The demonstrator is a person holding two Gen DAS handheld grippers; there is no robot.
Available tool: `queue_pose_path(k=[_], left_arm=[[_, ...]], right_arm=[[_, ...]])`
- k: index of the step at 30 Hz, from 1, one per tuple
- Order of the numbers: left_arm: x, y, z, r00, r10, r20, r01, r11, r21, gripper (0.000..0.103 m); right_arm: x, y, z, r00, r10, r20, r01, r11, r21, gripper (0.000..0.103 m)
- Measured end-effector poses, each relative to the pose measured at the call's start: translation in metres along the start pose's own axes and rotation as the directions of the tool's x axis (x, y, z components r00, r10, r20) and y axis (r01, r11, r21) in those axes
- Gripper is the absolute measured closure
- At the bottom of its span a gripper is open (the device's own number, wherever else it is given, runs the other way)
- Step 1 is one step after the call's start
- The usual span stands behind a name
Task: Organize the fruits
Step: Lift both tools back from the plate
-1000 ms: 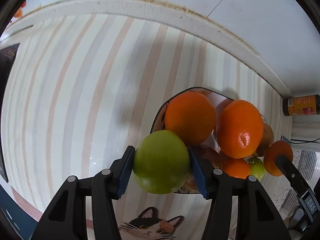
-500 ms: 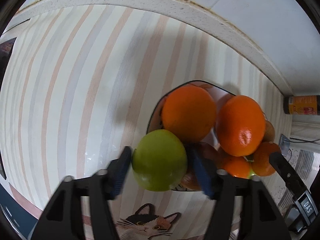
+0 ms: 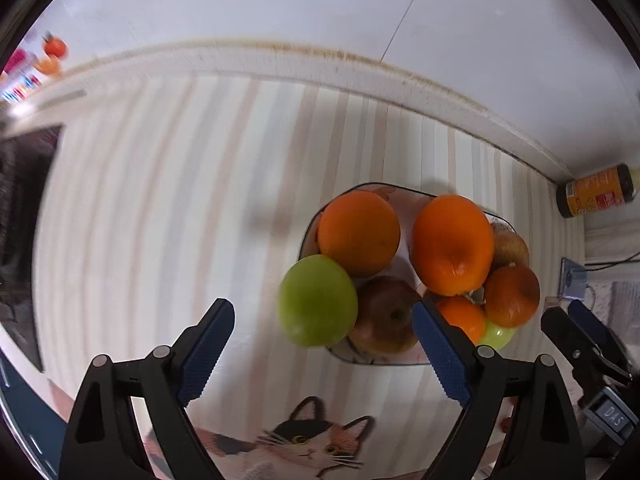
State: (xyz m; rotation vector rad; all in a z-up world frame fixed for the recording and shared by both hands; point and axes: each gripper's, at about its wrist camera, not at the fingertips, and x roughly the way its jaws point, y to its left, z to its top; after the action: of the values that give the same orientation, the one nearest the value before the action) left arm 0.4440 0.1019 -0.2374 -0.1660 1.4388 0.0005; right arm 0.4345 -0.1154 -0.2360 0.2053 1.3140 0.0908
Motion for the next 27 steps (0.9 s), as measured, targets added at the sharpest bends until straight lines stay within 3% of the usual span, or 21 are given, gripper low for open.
queue_pose_path(k=[9, 27], left_arm=[[-0.05, -0.019, -0.061, 0.99, 0.072, 0.124, -0.084, 0.992, 0.091, 0.012], [-0.16, -0.033, -0.162, 0.949, -0.006, 0.316, -0.047, 0.986, 0.157, 0.012]], right_arm=[[-0.036, 0.003, -0.048, 0.996, -0.078, 0.031, 0.079, 0.996, -0.038, 0.005], [-0.17, 0.02, -0.132, 0.979, -0.07, 0.19, 0.075, 0.997, -0.019, 0.005]])
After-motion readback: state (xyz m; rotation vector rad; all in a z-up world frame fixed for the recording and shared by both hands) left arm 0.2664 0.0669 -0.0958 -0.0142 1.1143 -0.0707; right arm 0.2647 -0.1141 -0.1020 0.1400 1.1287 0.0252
